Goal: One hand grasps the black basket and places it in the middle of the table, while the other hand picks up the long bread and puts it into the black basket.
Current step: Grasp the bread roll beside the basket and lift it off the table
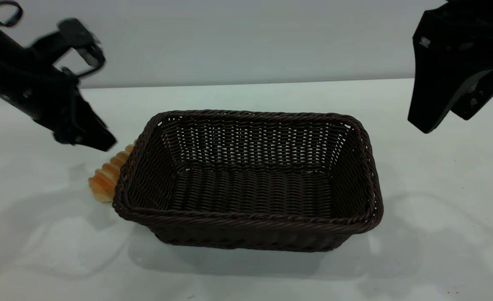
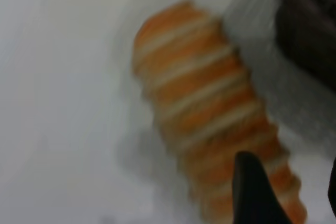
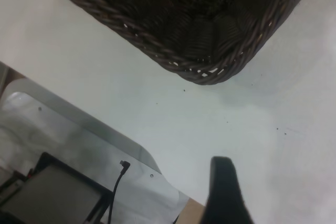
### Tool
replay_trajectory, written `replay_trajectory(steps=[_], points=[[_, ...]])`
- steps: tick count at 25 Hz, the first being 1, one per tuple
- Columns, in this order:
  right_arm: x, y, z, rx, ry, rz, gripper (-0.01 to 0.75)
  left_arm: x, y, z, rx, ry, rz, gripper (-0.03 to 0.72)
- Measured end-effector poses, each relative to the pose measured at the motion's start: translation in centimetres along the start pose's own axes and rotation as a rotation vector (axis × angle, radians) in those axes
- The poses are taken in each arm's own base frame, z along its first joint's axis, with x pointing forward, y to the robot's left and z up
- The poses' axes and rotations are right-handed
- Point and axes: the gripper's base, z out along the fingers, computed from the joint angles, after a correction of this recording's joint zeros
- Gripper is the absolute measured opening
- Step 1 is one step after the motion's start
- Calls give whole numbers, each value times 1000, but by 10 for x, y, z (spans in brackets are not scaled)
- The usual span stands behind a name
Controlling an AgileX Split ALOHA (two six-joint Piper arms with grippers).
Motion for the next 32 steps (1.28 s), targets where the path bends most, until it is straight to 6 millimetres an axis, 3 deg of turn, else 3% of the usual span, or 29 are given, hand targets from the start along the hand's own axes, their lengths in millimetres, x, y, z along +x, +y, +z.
replay_trajectory(steps=[4,10,17,23,26,30,32], points=[[0,0,0,2,0,1,562,4,2,15,-13,-43,10,393],[0,0,0,4,-2,9,562,6,7,19,-67,-35,-1,393],[-1,-1,0,7,-10,13,558,24,-2,46,35,-4,-38,393],[-1,-1,0,7,-10,16,552,32,-2,57,26,26,-101,381],[-1,-1,0,7,-10,17,553,34,1,58,-16,44,-140,308],[-1,-1,0,7,-10,31,553,36,10,53,-139,79,-210,112],[-1,-1,0,7,-10,35,553,35,19,45,-237,93,-232,63]])
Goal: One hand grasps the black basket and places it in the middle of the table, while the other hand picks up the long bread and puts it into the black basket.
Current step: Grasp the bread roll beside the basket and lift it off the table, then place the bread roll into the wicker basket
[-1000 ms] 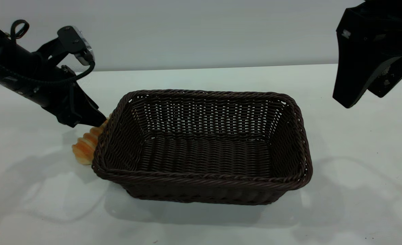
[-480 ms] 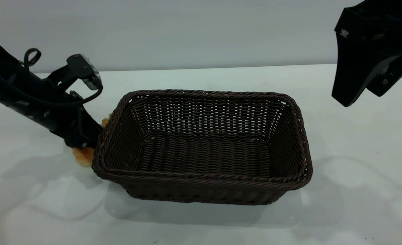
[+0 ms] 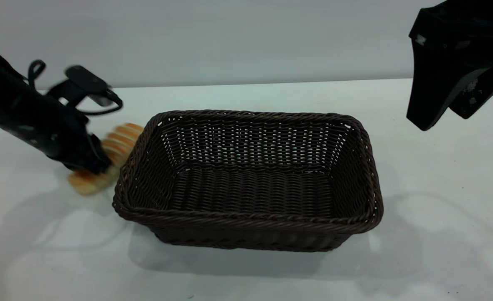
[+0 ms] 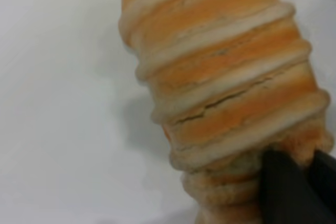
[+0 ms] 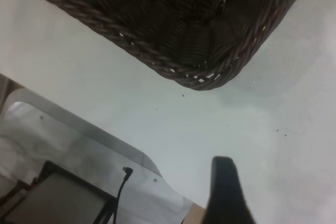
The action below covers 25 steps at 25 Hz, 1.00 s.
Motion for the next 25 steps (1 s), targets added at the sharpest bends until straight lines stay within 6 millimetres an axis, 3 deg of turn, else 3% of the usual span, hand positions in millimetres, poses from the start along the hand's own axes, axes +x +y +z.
replay_trajectory(steps=[4,7,14,17,22,25], points=[[0,0,0,0,0,0,553,-19,17,-30,-133,-65,-63,49],[0,0,0,1,-1,4,553,-43,19,-67,-124,-178,-104,45],[-1,0,0,3,-11,5,553,-73,-25,-130,355,-364,37,45],[-1,0,0,4,-14,6,553,-68,-40,-138,514,-291,7,43],[-1,0,0,4,-15,6,553,-55,-54,-130,540,-63,24,43],[-2,0,0,5,-18,6,553,-57,-66,-122,558,-32,61,43]])
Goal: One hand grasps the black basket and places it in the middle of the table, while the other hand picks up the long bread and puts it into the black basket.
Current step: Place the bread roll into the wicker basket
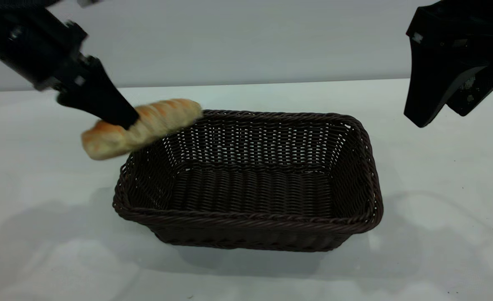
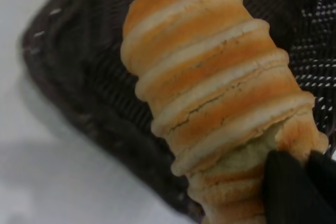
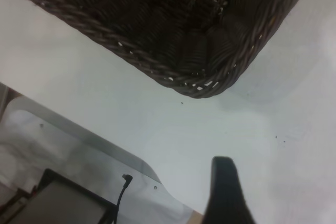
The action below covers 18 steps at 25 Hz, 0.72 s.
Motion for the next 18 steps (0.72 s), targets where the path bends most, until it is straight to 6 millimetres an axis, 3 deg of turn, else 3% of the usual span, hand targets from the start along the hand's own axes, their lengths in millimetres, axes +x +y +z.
replay_trajectory(steps=[8,12,18], points=[[0,0,0,1,-4,0,553,-6,-14,45,54,54,42,47],[0,0,0,1,-4,0,553,-10,-16,49,36,37,27,80],[0,0,0,1,-4,1,553,-13,-7,47,-69,6,-99,211]])
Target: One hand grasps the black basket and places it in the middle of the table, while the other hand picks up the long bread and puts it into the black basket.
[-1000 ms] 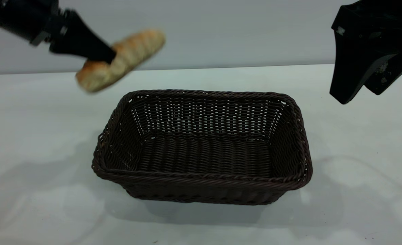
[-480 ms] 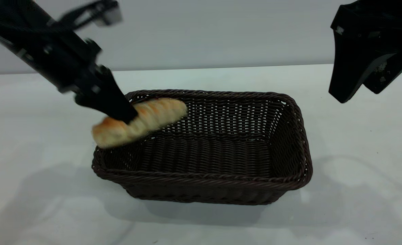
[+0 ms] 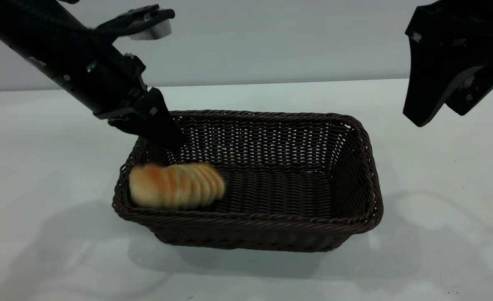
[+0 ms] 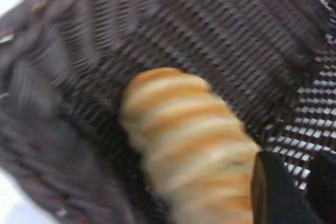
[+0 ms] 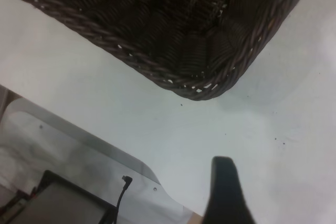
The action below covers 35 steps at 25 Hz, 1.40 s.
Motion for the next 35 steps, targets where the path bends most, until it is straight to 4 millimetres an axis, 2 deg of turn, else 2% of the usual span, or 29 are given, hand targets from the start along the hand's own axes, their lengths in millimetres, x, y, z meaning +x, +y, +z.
replay_trajectory(steps=[5,8,12,18,20,23,27,29,35], points=[[0,0,0,0,0,0,553,-4,-3,-16,-57,1,34,335],[0,0,0,-1,3,0,553,-9,-10,-36,-92,-11,44,370],[1,0,0,-2,8,0,553,-18,-19,-77,-207,8,-50,380],[1,0,0,2,9,6,553,-21,-15,-144,-538,212,-318,379],[1,-2,0,21,15,11,553,-17,-13,-161,-662,270,-382,379],[3,-8,-3,90,21,19,551,-13,-17,-177,-727,269,-418,379],[11,-16,-24,227,8,47,544,0,-37,-197,-746,167,-401,379],[17,-17,-42,283,-15,47,533,12,-49,-206,-755,111,-393,379],[43,-9,-87,316,-52,65,515,50,-90,-240,-785,-46,-367,379]])
